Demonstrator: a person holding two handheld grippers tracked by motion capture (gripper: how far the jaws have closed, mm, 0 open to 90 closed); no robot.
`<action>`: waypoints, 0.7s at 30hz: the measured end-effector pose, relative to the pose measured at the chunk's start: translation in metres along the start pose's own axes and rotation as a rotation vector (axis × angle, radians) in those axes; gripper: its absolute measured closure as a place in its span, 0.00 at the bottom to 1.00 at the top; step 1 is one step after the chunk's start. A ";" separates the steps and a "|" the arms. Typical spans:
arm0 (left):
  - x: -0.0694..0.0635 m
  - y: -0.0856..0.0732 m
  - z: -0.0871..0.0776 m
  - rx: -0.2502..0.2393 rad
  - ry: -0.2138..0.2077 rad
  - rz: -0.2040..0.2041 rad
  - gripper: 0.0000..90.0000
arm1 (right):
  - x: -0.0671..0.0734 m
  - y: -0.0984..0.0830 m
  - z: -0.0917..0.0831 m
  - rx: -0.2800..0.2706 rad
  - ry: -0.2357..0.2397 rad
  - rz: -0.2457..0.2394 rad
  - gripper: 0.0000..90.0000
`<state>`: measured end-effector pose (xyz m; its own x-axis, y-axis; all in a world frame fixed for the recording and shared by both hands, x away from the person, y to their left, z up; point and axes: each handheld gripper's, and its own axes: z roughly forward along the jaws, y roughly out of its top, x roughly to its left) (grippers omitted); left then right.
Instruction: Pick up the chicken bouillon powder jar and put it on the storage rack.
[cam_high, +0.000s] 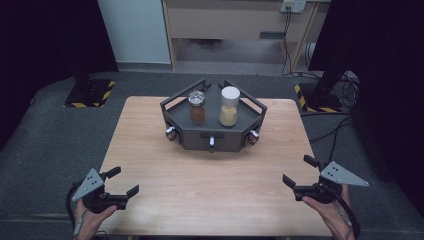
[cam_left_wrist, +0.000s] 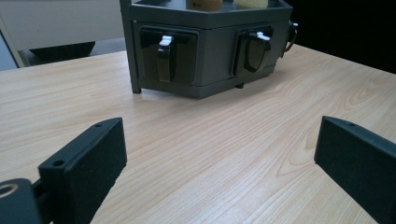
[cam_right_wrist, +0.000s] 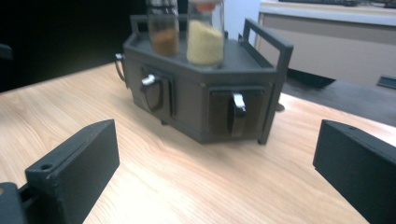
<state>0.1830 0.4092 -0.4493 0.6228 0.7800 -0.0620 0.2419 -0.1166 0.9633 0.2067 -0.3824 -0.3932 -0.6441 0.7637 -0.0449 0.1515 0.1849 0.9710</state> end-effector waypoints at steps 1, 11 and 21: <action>0.000 0.000 0.000 0.000 0.001 0.000 0.01 | 0.000 -0.002 0.000 0.003 0.001 0.003 0.01; -0.001 -0.001 -0.001 -0.015 0.008 0.001 0.01 | 0.008 -0.024 0.003 -0.001 -0.022 0.018 0.01; -0.001 -0.002 -0.001 -0.017 0.010 0.001 0.01 | 0.010 -0.040 0.008 0.002 -0.016 0.034 0.01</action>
<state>0.1812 0.4095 -0.4504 0.6156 0.7859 -0.0589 0.2291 -0.1069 0.9675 0.1999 -0.3775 -0.4344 -0.6263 0.7794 -0.0159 0.1742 0.1599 0.9716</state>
